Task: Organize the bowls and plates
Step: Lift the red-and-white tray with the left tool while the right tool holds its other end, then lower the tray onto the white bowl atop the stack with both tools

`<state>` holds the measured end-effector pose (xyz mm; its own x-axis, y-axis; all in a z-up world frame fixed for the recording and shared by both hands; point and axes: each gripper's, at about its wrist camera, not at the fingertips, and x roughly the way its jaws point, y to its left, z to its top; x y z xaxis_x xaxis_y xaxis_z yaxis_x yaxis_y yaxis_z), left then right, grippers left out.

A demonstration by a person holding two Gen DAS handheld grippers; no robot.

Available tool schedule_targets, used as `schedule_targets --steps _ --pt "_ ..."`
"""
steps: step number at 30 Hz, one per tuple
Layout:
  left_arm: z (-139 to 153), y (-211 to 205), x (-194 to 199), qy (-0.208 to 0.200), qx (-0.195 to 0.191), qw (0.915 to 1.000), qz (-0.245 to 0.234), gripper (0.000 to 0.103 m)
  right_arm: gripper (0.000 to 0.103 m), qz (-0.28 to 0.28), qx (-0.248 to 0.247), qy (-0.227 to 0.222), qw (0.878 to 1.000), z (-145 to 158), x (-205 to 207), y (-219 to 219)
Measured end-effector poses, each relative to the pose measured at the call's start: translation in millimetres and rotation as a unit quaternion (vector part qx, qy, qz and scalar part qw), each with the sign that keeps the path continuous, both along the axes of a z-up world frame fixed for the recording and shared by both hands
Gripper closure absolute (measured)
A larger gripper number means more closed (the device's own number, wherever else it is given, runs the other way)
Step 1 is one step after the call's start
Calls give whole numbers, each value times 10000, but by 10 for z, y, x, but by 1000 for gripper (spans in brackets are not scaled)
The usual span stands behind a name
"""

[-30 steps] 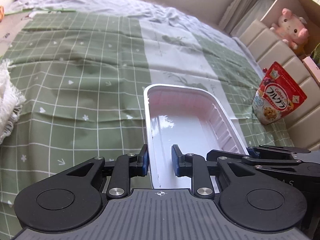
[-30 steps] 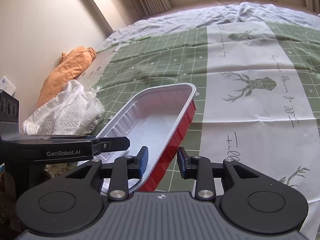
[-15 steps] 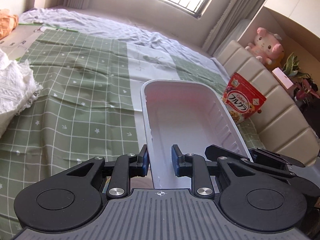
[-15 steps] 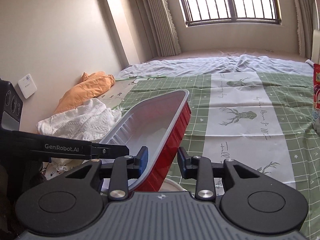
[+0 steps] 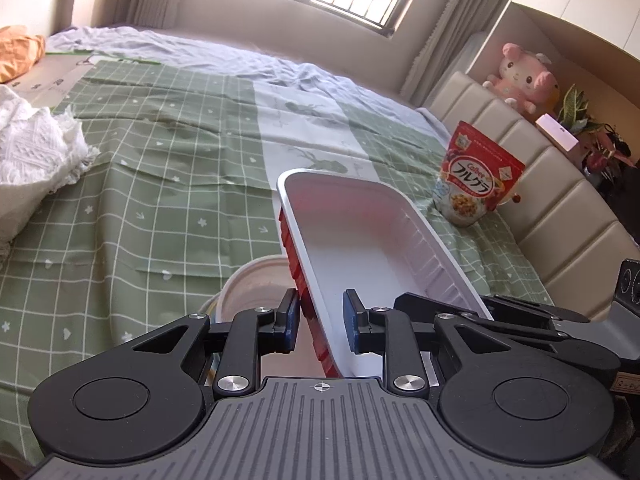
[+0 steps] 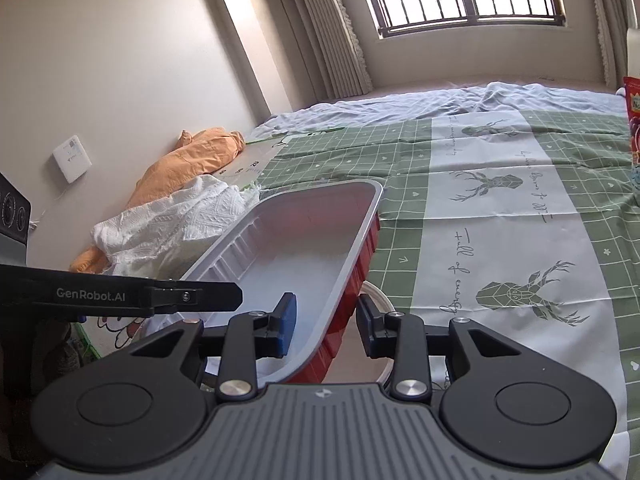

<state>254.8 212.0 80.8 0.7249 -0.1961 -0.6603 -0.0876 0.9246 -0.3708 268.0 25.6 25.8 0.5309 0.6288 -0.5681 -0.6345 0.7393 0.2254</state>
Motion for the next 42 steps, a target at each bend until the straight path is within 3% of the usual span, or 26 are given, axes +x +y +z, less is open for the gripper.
schedule_targets --steps 6,18,25,30,42 --pt "-244 71 -7 151 36 9999 11 78 69 141 -73 183 9997 -212 -14 47" --pt "-750 264 132 672 -359 9971 34 78 69 133 -419 605 9972 -614 158 189" --pt "-710 348 186 643 -613 9960 -48 78 68 194 -311 724 9967 -638 238 162" --pt "-631 414 299 554 -645 9964 -16 79 59 98 -238 673 9974 -547 354 163" --pt "-641 497 470 639 -877 9941 76 79 60 -136 39 853 9963 -420 580 175"
